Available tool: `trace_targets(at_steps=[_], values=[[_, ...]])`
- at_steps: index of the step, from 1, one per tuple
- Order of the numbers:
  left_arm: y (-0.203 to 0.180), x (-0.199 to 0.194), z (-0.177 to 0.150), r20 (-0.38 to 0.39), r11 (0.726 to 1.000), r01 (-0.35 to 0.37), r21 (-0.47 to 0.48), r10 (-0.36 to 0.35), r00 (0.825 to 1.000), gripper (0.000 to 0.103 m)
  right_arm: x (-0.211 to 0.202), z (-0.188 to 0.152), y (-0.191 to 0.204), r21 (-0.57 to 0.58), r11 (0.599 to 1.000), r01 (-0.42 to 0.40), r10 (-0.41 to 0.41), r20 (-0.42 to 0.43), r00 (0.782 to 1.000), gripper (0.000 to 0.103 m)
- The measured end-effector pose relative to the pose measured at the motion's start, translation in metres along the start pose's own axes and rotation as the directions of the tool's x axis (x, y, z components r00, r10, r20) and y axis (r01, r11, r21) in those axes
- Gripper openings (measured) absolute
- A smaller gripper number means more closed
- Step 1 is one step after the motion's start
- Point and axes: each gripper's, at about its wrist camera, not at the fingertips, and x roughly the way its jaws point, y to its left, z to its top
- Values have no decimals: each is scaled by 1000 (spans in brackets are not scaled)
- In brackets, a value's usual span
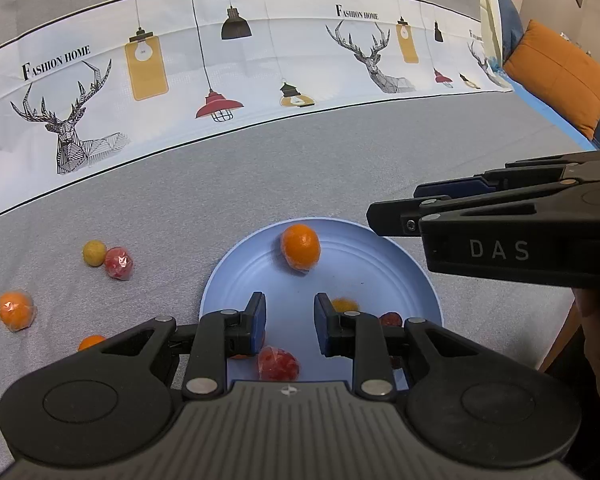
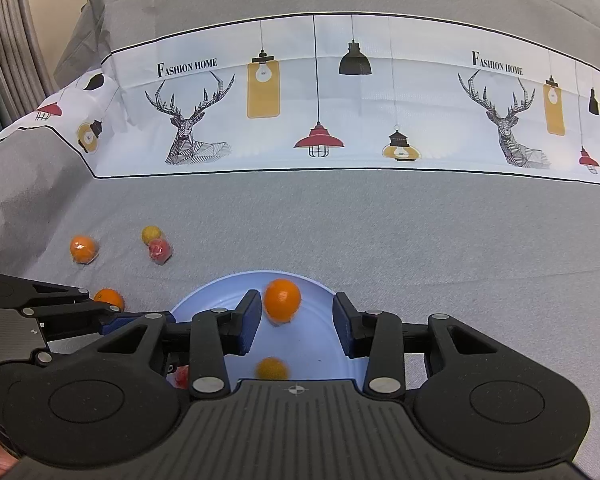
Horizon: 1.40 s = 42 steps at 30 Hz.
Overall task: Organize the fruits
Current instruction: 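Open the right tool to drop the mandarin onto the plate while the left tool releases the yellow fruit, then grasp a red wrapped fruit with the right tool while the left tool grasps a plastic-wrapped mandarin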
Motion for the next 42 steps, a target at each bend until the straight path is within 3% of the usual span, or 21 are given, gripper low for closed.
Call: trace_targets(at_steps=[18,21,24,27,29,31,33,34,36,37,39,42], values=[[6,-4,3,10,999,-18,-32,19,1000,29,0,0,0,-1,1000,1,-1,-1,1000,42],[14,-13,7,62,996,-63,-59,67,996,29,0,1,0,1,1000,2,-2,-1,1000,42],[29,-27,13,130,986,-129,-105,142,981,29,0,3,0,9,1000,3,-3,1,1000,42],[52,-35,25,127,969,-156,-190,182,975,29,2,5,0,22,1000,4,-4,4,1000,42],[71,-35,37,107,954,-206,-215,233,967,29,2,7,2,32,999,1,-1,13,1000,42],[93,-30,49,73,941,-250,-229,273,959,36,2,9,5,39,999,-6,5,26,1000,42],[118,-24,54,41,922,-306,-239,324,945,56,2,11,11,42,999,-13,12,36,999,42],[130,-20,53,32,908,-340,-245,358,933,60,2,11,13,41,999,-18,16,40,999,42],[156,-9,41,-12,864,-421,-276,434,901,86,3,12,20,33,999,-32,30,46,998,42],[170,-4,33,-51,837,-456,-302,463,885,91,4,12,23,27,999,-39,37,48,998,42],[198,11,25,-222,767,-516,-382,466,856,90,5,14,29,19,998,-53,52,54,997,42],[224,8,20,-233,710,-471,-523,412,881,91,6,17,37,25,996,-88,86,66,994,42]])
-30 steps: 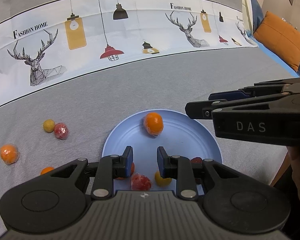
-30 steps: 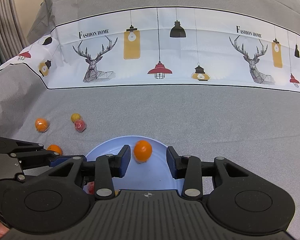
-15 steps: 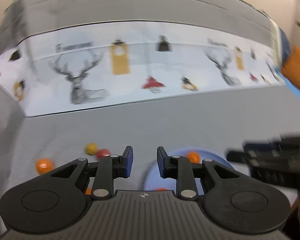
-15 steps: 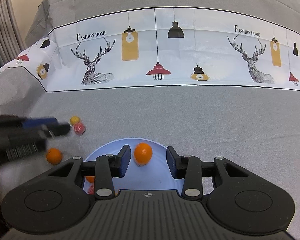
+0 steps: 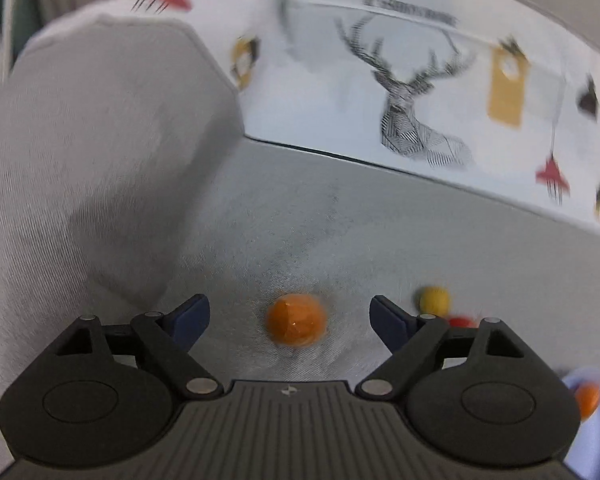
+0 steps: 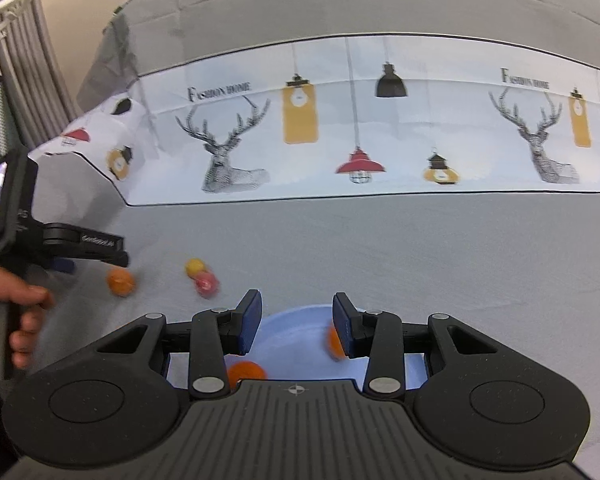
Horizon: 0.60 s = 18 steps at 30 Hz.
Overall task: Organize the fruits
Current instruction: 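Grasp a red wrapped fruit with the right tool while the left tool grasps a plastic-wrapped mandarin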
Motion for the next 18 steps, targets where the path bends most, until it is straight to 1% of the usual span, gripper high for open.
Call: trace_targets(at_steps=[1,5,9,13,18], values=[[2,2,1,-14,1000,16,-22,-16,1000,91,1,1,2,1,1000,-11,11,3,1000,42],[4,10,1,-64,997,50,-59,-54,997,91,9,3,16,-9,999,-49,49,-4,999,42],[7,14,0,-92,995,34,-96,-43,995,91,21,4,30,-38,995,-87,86,-33,996,42],[8,18,-1,-97,994,17,-111,-28,995,89,35,5,43,-60,992,-112,108,-59,992,48],[5,23,-1,-106,994,15,-106,-27,994,82,62,11,59,-76,990,-119,113,-80,990,50]])
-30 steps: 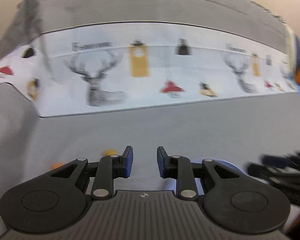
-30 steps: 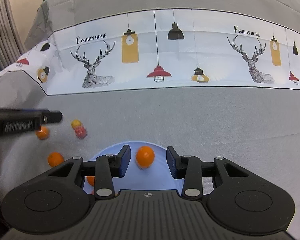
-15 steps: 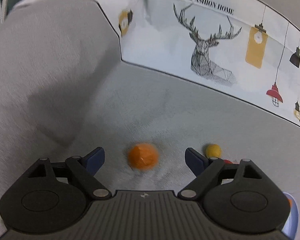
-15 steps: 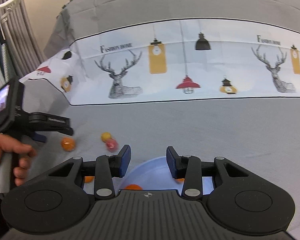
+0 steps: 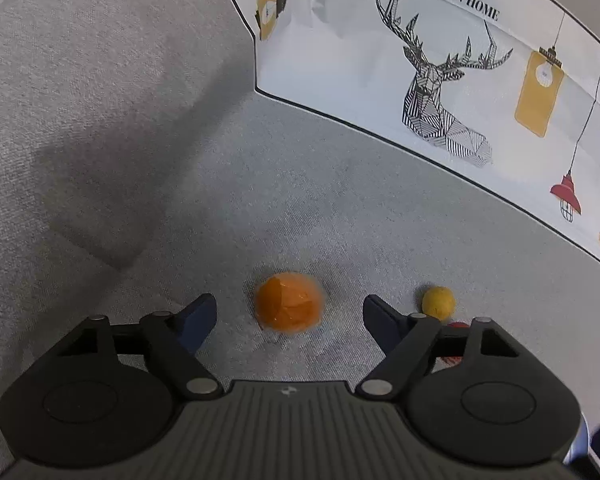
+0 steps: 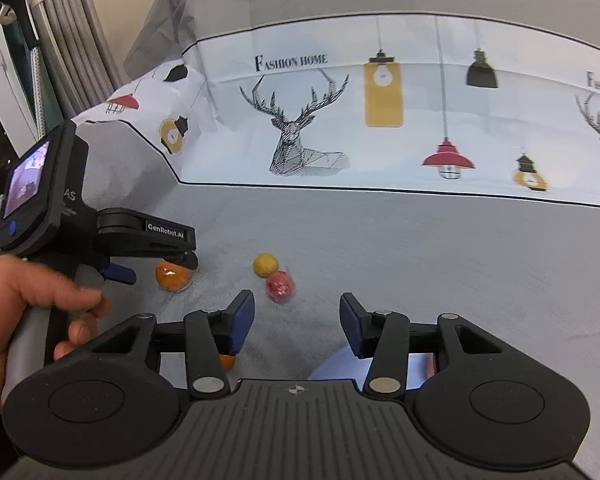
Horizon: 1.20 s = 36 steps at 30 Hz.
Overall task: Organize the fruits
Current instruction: 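Grasp a red wrapped fruit with the right tool while the left tool grasps a plastic-wrapped mandarin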
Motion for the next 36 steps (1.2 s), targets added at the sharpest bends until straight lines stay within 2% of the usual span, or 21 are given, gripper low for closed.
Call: trace_targets(at_steps=[2,4,6,11,18,22,24,27,28,31,32,33,36], values=[[-1,1,1,-4,1000,-2,5,2,1000,76,11,3,4,-8,1000,4,-4,-7,1000,50],[0,2,0,-12,1000,-5,4,5,1000,63,21,6,9,-12,1000,3,-3,-15,1000,50],[-1,8,2,-40,1000,10,-2,-10,999,39,32,8,13,-21,1000,1,-2,-24,1000,50],[0,3,4,-23,1000,4,-11,-4,1000,38,56,10,21,-52,999,10,-12,-45,999,50],[1,3,2,-45,1000,21,-16,-22,999,40,94,10,28,-77,997,17,-23,-77,997,49],[2,6,3,-49,1000,16,-15,-17,999,42,115,8,30,-90,996,21,-30,-104,994,43],[1,8,3,-52,1000,8,-12,-9,999,48,124,6,30,-86,996,23,-33,-118,992,39],[1,10,5,-57,1000,9,-11,-10,998,51,131,7,32,-92,995,28,-39,-122,992,34],[1,11,5,-59,1000,10,-12,-11,998,51,133,7,33,-99,995,30,-42,-123,992,27],[1,12,6,-60,1000,6,-8,-6,998,49,133,7,32,-95,995,25,-37,-124,992,27],[1,13,6,-60,1000,6,-6,-7,998,43,132,7,32,-94,995,23,-35,-123,992,27],[1,13,6,-60,1000,9,-4,-9,998,41,130,7,31,-91,996,21,-32,-121,992,27],[1,10,4,-57,1000,8,9,-7,998,40,120,11,31,-86,996,8,-18,-108,994,27]])
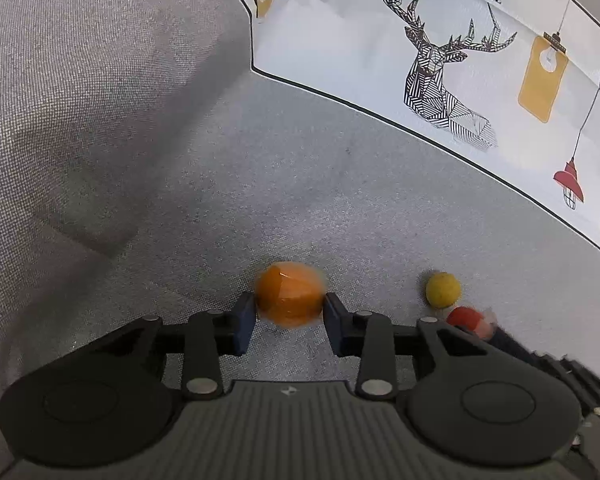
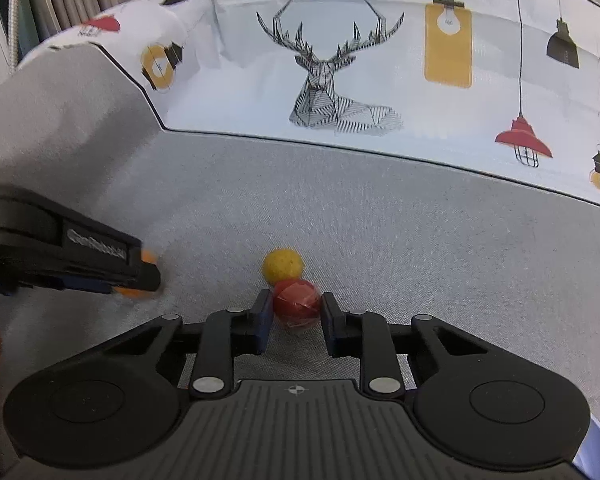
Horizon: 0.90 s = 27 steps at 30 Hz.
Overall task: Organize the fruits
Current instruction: 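Grasp a red wrapped fruit with the right tool while the left tool grasps a plastic-wrapped mandarin, then carry the red wrapped fruit over the plate with the right tool while the left tool carries the wrapped mandarin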
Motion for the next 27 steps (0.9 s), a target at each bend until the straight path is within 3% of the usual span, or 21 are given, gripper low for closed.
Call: trace_targets(at_steps=[4,9,14,17,23,27], values=[[3,-6,-4,17,1000,-16,24,15,1000,40,-31,10,0,-57,998,8,-5,51,999,27],[3,-22,-12,59,998,-1,60,-2,998,40,-87,19,-23,30,1000,-6,3,91,996,27],[-14,-52,-25,143,985,15,173,-40,989,40,-155,-1,-48,110,994,-19,4,139,990,27],[-13,-79,-25,167,987,53,152,-78,983,40,-185,-23,-65,174,985,-6,-25,174,984,27],[-31,-129,-56,247,965,108,237,-168,954,40,-183,-69,-86,207,974,92,-115,100,988,27],[-50,-124,-96,275,929,91,358,-198,941,40,-191,-83,-90,111,979,173,-186,118,975,27]])
